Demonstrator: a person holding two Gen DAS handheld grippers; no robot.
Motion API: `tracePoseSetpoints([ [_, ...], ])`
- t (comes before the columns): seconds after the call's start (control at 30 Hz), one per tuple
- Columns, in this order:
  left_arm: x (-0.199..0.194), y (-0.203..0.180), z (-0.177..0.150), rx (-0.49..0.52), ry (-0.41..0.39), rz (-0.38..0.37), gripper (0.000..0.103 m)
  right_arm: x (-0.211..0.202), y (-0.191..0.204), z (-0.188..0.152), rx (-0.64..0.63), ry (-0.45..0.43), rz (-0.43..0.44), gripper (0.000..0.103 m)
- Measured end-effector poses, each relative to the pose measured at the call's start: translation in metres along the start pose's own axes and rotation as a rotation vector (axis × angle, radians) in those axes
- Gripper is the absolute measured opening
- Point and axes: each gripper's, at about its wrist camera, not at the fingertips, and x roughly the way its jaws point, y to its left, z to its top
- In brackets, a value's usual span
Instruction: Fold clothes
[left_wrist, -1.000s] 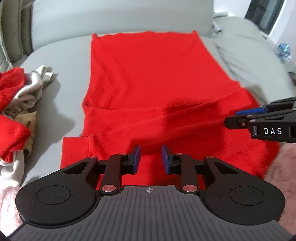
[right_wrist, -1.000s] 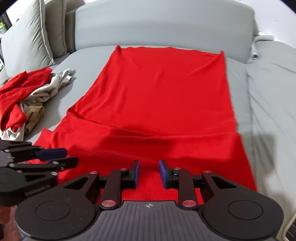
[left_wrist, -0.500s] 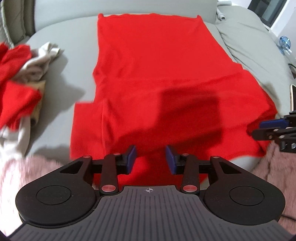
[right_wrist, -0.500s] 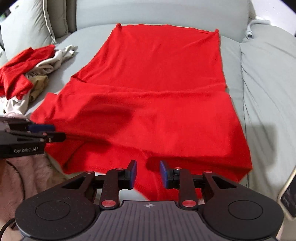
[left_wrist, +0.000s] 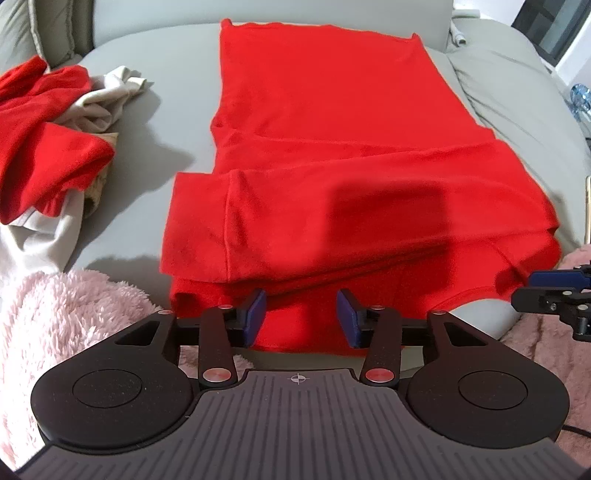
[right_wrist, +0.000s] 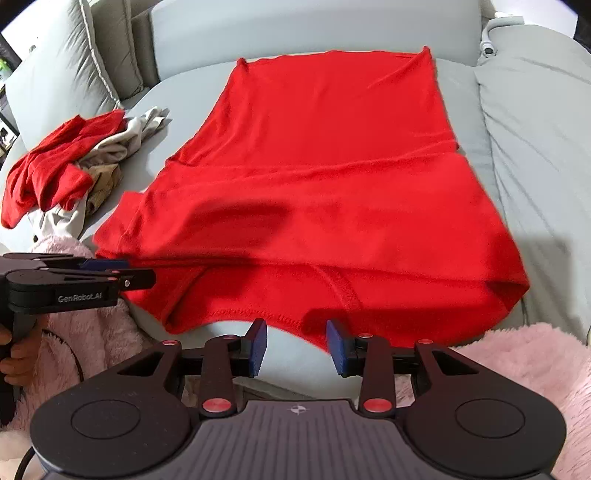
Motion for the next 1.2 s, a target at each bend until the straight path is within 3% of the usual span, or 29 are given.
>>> tracePoseSetpoints([
  [0.13, -0.002, 0.003, 0.022, -0.027, 0.002, -0.046, 0.049, -0.003, -0.011, 0.02, -0.031, -0.024, -0.029, 0.036],
  [0.27, -0.003, 0.004, 0.058, -0.017, -0.023, -0.044, 0.049, -0.01, -0.031, 0.056, -0.025, -0.095, -0.06, 0.036],
  [0.47, 0.012, 0.019, 0.144, -0.025, -0.08, -0.003, 0.05, 0.021, -0.067, 0.128, 0.001, -0.144, -0.11, 0.037],
  [0.7, 0.083, 0.053, 0.243, 0.009, -0.11, 0.083, 0.05, 0.076, -0.111, 0.219, 0.04, -0.176, -0.167, 0.036],
  [0.83, 0.124, 0.066, 0.288, 0.044, -0.139, 0.113, 0.053, 0.117, -0.14, 0.276, 0.131, -0.269, -0.187, 0.04],
  [0.97, 0.156, 0.075, 0.328, 0.075, -0.185, 0.16, 0.054, 0.15, -0.163, 0.323, 0.145, -0.318, -0.214, 0.042],
  [1.1, 0.187, 0.085, 0.36, 0.048, -0.191, 0.166, 0.055, 0.181, -0.184, 0.356, 0.145, -0.315, -0.232, 0.043],
  [1.2, 0.209, 0.083, 0.375, 0.088, -0.177, 0.17, 0.055, 0.2, -0.195, 0.368, 0.142, -0.273, -0.253, 0.046],
])
